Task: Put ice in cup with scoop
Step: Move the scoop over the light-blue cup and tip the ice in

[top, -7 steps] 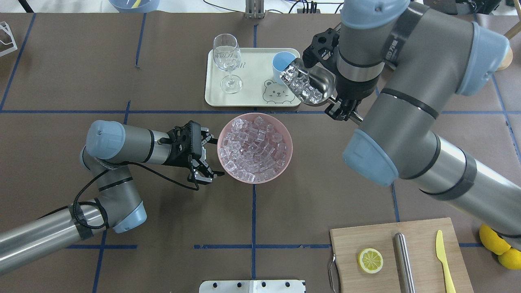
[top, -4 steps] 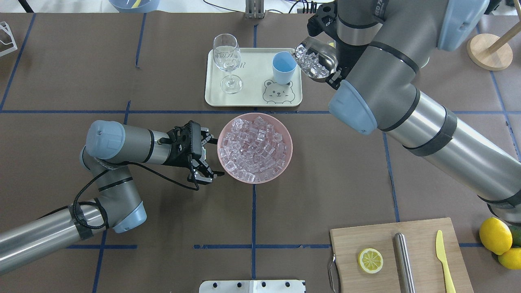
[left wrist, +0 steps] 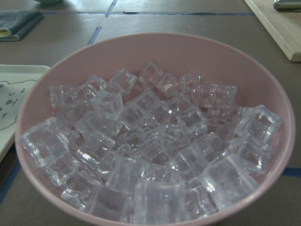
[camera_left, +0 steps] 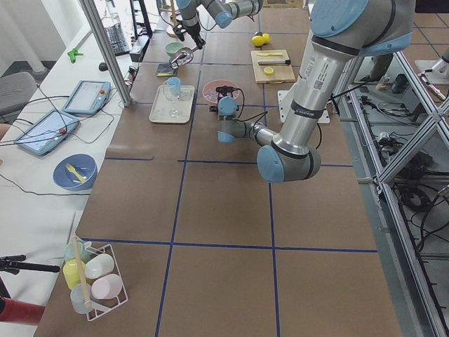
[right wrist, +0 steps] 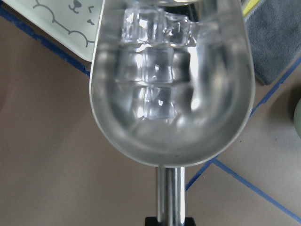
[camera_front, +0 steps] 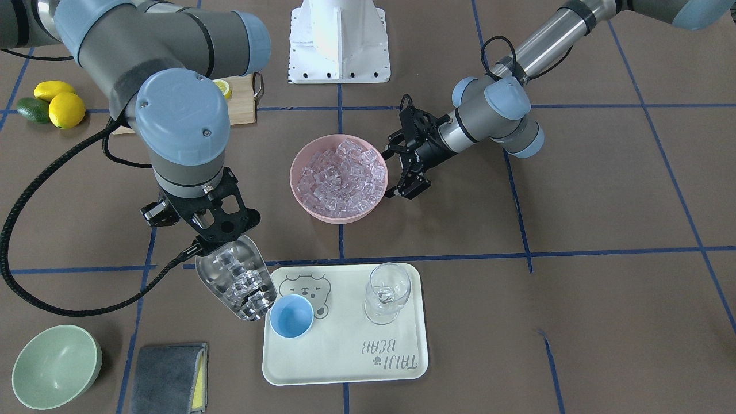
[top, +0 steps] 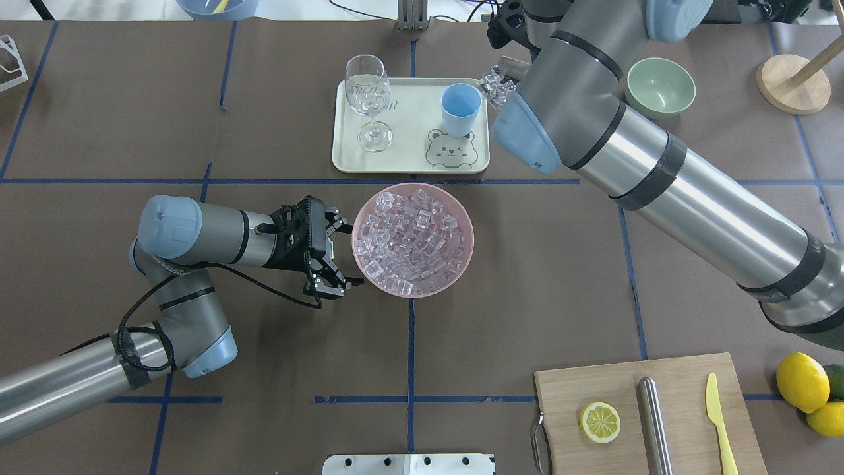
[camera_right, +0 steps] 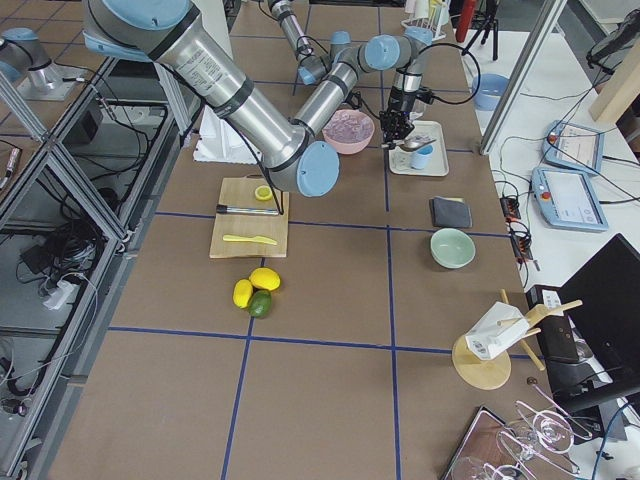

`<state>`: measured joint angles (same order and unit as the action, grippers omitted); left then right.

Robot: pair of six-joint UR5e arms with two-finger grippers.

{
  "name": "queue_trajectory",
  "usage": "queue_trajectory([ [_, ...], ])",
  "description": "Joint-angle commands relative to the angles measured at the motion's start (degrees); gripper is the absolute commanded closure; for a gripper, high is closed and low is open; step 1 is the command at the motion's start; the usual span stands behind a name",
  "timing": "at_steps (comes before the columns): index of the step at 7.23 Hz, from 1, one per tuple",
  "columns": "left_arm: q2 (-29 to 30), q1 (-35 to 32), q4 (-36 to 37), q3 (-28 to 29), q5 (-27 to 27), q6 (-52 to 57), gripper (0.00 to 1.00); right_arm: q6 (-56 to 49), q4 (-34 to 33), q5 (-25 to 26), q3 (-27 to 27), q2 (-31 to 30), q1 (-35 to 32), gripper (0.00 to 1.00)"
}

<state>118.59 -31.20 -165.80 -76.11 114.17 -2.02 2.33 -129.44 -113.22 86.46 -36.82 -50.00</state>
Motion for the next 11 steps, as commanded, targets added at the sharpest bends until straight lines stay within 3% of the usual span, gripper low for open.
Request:
queue_trajectory([
  [1, 0.06, 0.0, -0.05, 0.0, 0.0, 0.0, 0.0, -2.33, -3.88, 0.8, -1.55, 2.44, 0.16, 1.0],
  [3, -0.03, 0.0, -0.05, -0.09, 0.0, 0.0, 0.0, -4.51, -5.64, 0.89, -6.38, 5.96, 0.34, 1.0],
  [8, -0.21, 0.0, -0.05, 0.0, 0.0, 0.0, 0.0, -9.62, -9.43, 2.04, -7.63, 7.82, 0.34, 1.0],
  [11, -0.21, 0.0, -0.05, 0.0, 0.0, 0.0, 0.0, -12.95, -10.39, 2.91, -11.57, 10.27, 0.34, 1.0],
])
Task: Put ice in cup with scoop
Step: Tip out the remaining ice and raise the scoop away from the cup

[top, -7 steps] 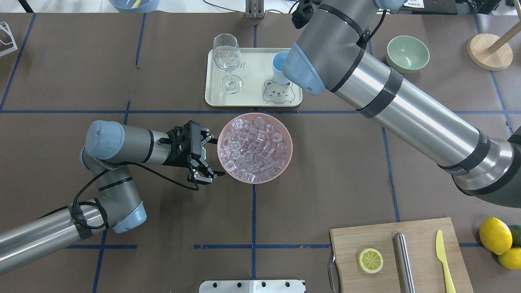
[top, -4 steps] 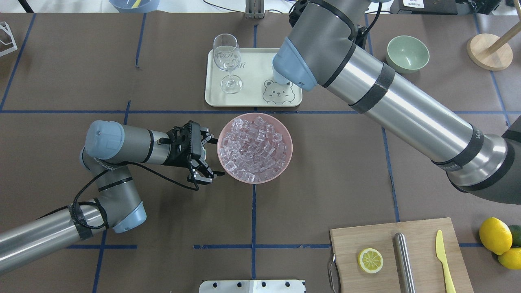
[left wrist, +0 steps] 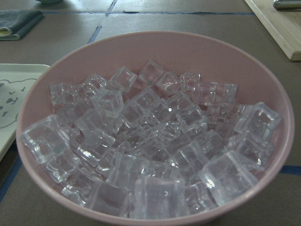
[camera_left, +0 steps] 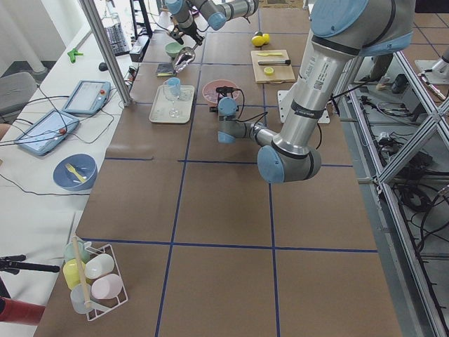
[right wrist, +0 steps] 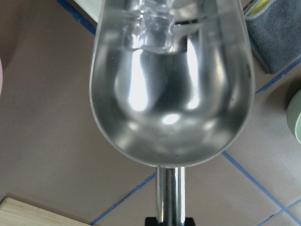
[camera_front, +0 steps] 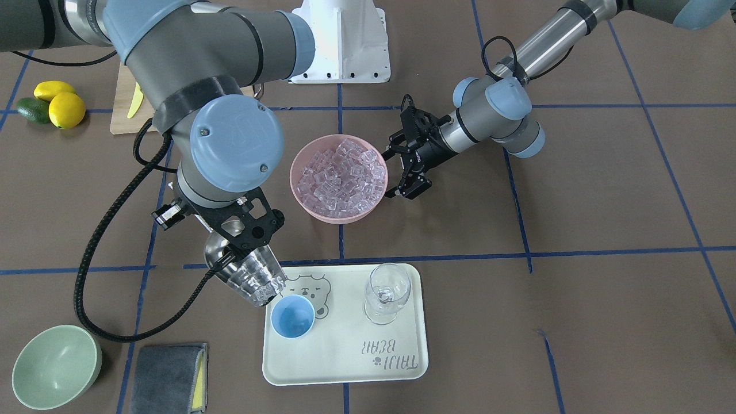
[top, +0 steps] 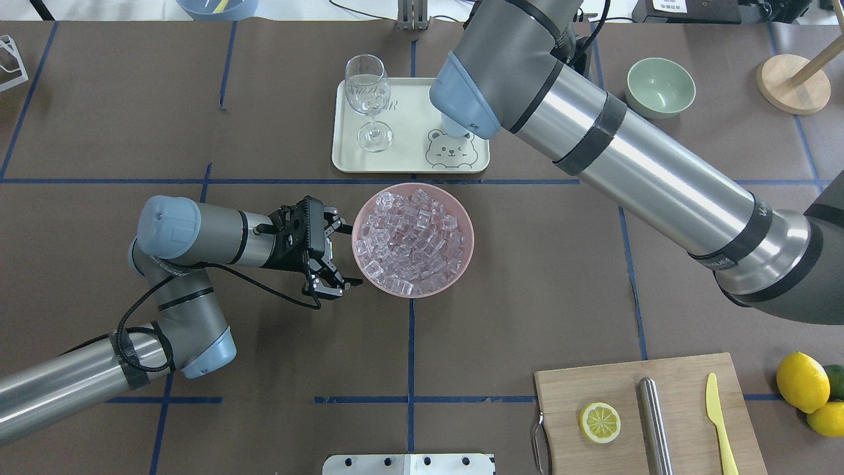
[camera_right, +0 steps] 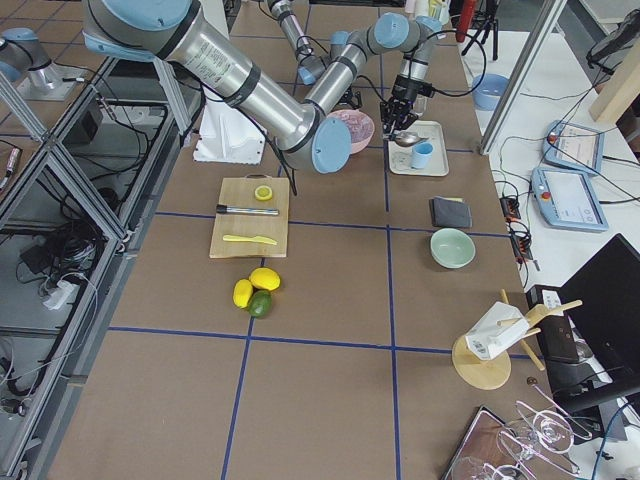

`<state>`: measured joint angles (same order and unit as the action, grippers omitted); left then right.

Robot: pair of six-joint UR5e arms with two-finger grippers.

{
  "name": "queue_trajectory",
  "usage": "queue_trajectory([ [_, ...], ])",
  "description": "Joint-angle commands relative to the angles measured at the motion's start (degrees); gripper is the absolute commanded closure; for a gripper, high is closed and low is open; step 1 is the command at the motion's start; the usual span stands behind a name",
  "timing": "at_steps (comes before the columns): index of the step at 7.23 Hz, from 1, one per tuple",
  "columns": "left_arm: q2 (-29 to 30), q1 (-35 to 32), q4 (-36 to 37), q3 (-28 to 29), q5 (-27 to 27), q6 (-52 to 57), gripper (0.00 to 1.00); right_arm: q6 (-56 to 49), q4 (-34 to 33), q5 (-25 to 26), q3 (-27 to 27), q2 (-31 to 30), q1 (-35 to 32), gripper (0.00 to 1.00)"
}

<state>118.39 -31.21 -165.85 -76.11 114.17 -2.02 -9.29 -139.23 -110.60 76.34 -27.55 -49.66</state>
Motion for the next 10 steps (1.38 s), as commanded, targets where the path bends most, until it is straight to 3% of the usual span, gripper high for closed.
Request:
queue_trajectory([
  [1, 0.0, 0.0, 0.0, 0.0, 0.0, 0.0, 0.0, -2.48, -1.56, 0.56, -1.46, 1.18, -0.09, 1.0],
  [7, -0.09, 0.0, 0.0, 0.0, 0.0, 0.0, 0.0, -2.49, -1.75, -0.22, -0.94, 1.45, -0.44, 1.0],
  [8, -0.09, 0.0, 0.0, 0.0, 0.0, 0.0, 0.0, -1.53, -2.36, -1.79, -0.93, 1.36, -1.57, 1.0],
  [10, -0.09, -0.08, -0.09, 0.0, 0.0, 0.0, 0.0, 4.85, -5.86, -9.95, 1.07, 0.75, -6.49, 1.0],
])
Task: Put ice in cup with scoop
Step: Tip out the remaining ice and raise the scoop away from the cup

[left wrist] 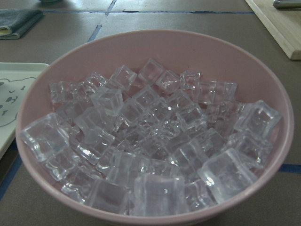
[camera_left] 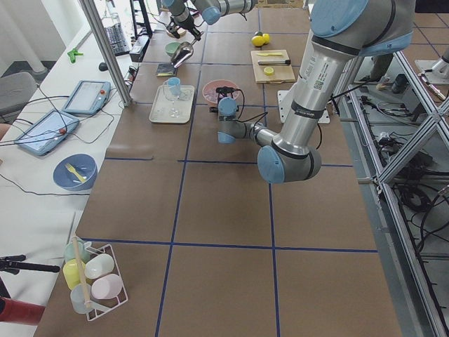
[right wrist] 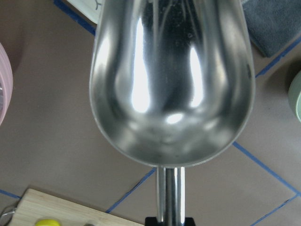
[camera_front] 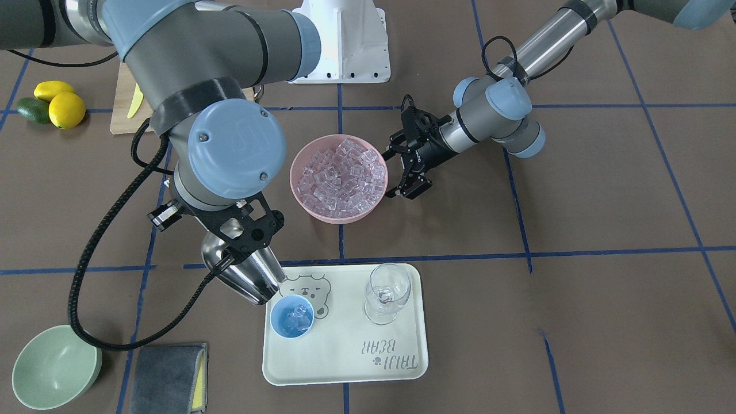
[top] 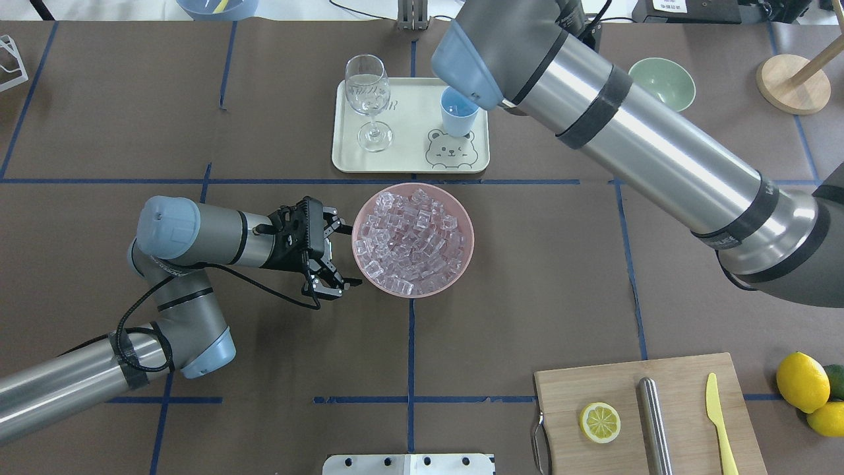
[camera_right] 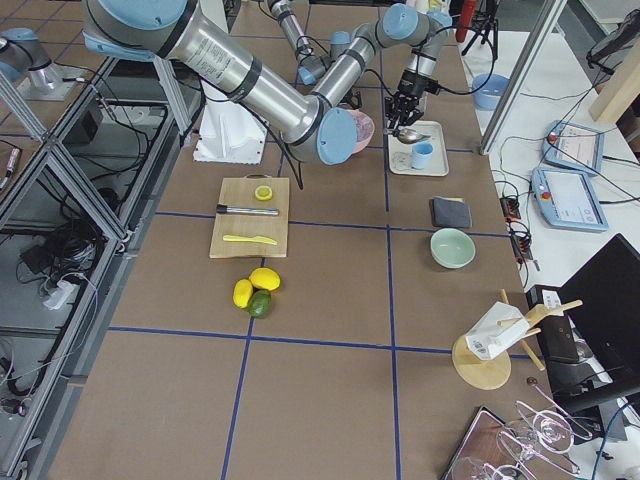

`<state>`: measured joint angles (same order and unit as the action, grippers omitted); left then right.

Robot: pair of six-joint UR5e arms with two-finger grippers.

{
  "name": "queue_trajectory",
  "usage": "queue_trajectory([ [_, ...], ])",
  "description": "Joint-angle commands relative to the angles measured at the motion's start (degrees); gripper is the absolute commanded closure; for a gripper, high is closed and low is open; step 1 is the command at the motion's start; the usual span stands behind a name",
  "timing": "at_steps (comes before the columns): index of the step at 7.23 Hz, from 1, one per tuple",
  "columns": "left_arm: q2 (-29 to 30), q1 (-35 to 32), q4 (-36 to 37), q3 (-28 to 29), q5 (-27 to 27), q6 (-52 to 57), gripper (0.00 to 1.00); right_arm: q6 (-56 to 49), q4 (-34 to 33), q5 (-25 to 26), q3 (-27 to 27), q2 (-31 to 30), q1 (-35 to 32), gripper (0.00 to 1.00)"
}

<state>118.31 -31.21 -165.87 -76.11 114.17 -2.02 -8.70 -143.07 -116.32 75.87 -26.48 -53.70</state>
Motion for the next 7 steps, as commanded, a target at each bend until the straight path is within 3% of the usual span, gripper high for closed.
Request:
queue_trajectory([
  [1, -0.01, 0.01, 0.02, 0.0, 0.0, 0.0, 0.0, 10.66, -3.34, -5.57, 6.34, -2.33, -2.98, 1.0],
  [2, -0.09, 0.01, -0.06, 0.0, 0.0, 0.0, 0.0, 21.77, -3.36, -8.98, 17.44, -9.48, -2.99, 1.0],
  [4, -0.27, -0.07, -0.07, 0.0, 0.0, 0.0, 0.0, 29.59, -0.57, -10.95, 37.95, -26.09, -2.73, 1.0],
  [5, -0.27, -0.07, -0.33, 0.0, 0.0, 0.0, 0.0, 38.23, 3.63, -10.95, 40.64, -30.25, -2.47, 1.0],
  [7, -0.36, -0.07, -0.42, 0.0, 0.0, 0.0, 0.0, 41.74, 16.87, -11.38, 43.82, -43.14, -0.45, 1.0],
])
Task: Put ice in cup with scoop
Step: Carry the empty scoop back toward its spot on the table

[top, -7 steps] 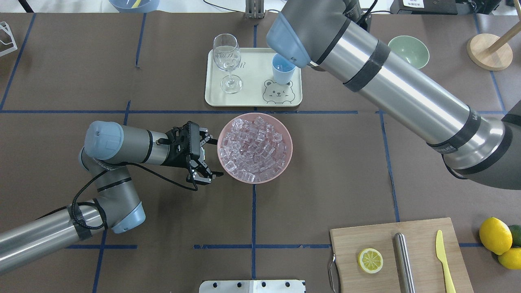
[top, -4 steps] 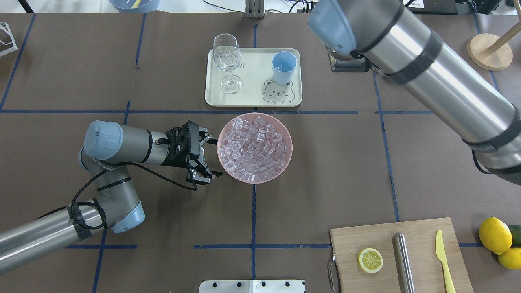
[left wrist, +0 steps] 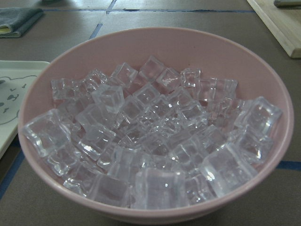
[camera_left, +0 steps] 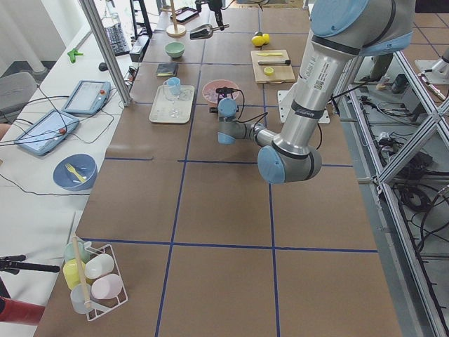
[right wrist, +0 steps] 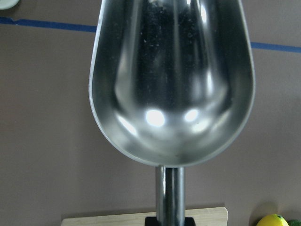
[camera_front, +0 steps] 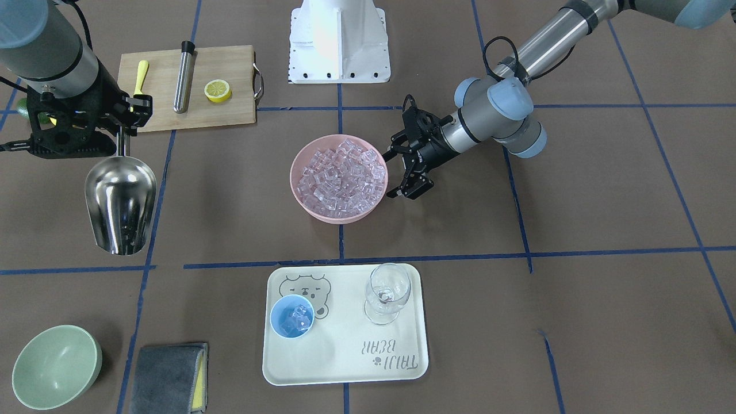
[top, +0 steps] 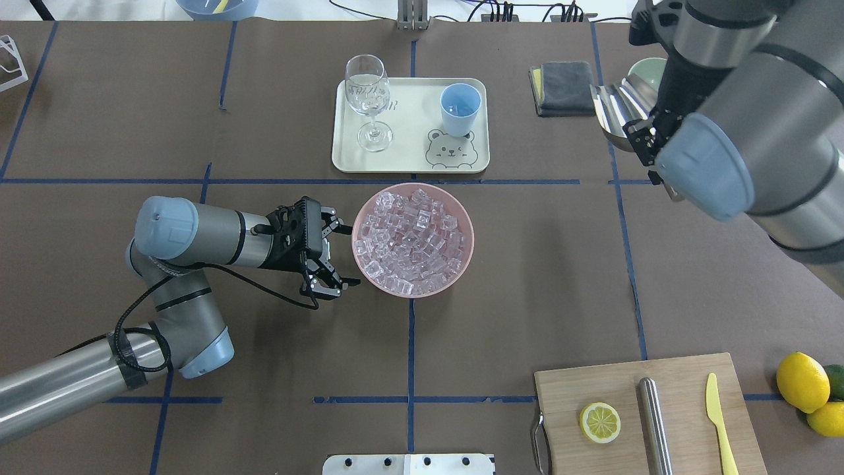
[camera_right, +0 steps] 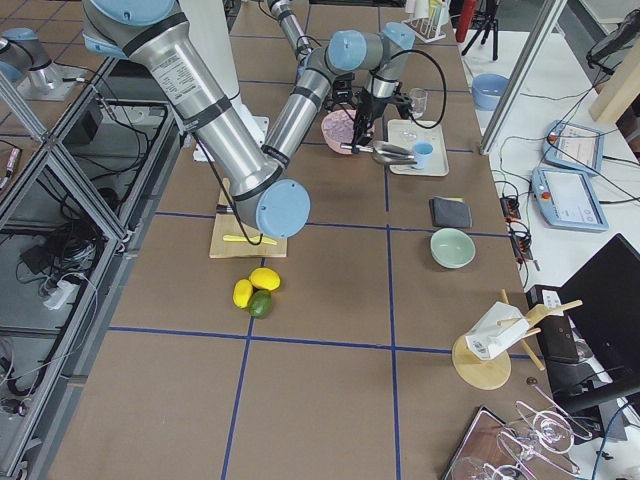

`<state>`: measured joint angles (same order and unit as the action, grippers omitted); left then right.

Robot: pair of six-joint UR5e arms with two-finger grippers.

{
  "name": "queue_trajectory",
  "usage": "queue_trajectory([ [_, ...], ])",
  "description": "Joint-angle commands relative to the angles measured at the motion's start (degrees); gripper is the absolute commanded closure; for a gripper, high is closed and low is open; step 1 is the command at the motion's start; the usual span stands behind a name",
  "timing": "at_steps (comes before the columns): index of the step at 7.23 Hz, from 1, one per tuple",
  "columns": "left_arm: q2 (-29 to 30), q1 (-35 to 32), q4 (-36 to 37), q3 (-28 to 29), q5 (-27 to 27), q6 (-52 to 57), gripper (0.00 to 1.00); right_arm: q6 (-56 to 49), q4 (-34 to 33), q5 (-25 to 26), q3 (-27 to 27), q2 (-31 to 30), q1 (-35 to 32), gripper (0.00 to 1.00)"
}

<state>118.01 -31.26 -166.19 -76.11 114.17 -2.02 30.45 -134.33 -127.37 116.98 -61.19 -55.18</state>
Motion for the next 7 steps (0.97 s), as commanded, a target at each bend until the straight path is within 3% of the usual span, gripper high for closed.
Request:
queue_trajectory([
  [1, -0.06, -0.03, -0.1, 0.0, 0.0, 0.09, 0.0, 5.73, 15.68, -0.33, 3.77, -14.86, 2.08, 1.0],
  [4, -0.06, 0.06, -0.1, 0.0, 0.0, 0.09, 0.0, 21.34, 39.87, 0.1, 3.26, -27.55, 9.0, 1.0],
  [7, -0.15, 0.06, -0.1, 0.0, 0.0, 0.17, 0.0, 31.21, 54.22, 3.17, 0.2, -33.29, 15.61, 1.0],
])
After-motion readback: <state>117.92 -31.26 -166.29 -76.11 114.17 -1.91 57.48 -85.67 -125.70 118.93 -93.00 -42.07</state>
